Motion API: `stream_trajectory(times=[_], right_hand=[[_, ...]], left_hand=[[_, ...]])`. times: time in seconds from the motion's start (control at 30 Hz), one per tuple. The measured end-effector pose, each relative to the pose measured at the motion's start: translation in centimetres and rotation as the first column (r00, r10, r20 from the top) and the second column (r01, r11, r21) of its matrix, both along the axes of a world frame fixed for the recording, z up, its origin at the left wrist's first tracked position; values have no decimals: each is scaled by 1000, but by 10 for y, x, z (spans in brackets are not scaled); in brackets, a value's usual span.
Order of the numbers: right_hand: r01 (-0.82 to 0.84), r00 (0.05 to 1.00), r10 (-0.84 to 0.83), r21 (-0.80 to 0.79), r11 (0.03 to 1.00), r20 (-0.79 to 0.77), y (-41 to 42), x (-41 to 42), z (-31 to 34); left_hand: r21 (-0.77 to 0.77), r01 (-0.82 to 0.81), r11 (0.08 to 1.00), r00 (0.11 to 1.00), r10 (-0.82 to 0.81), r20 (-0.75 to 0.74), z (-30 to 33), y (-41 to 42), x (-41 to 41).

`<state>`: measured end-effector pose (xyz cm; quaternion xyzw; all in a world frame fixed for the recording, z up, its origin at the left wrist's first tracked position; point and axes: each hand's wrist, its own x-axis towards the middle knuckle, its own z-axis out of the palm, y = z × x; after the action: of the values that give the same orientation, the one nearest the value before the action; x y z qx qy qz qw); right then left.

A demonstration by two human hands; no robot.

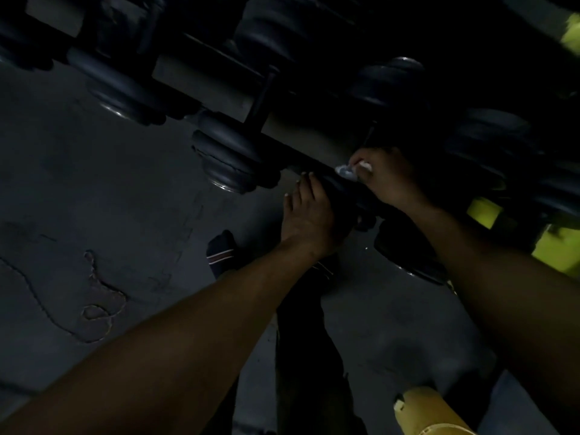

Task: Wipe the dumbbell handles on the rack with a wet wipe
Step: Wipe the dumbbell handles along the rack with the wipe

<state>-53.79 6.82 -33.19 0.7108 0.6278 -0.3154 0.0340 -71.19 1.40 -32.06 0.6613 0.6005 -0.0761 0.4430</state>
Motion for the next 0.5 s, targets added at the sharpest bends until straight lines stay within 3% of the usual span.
stream_trajectory(times=[0.13, 0.27, 0.5], right_hand=[[-96, 987, 75, -144, 985, -140, -3, 13, 6], [-292, 920, 235, -148, 945, -315, 1, 24, 6], [-588, 797, 570, -43, 808, -198, 4, 45, -15]], left_hand=[[-66, -164, 984, 986, 162, -35, -12, 3, 24], [-70, -294, 953, 955, 290, -59, -18, 1, 40], [4, -234, 972, 968, 234, -96, -17, -3, 41]])
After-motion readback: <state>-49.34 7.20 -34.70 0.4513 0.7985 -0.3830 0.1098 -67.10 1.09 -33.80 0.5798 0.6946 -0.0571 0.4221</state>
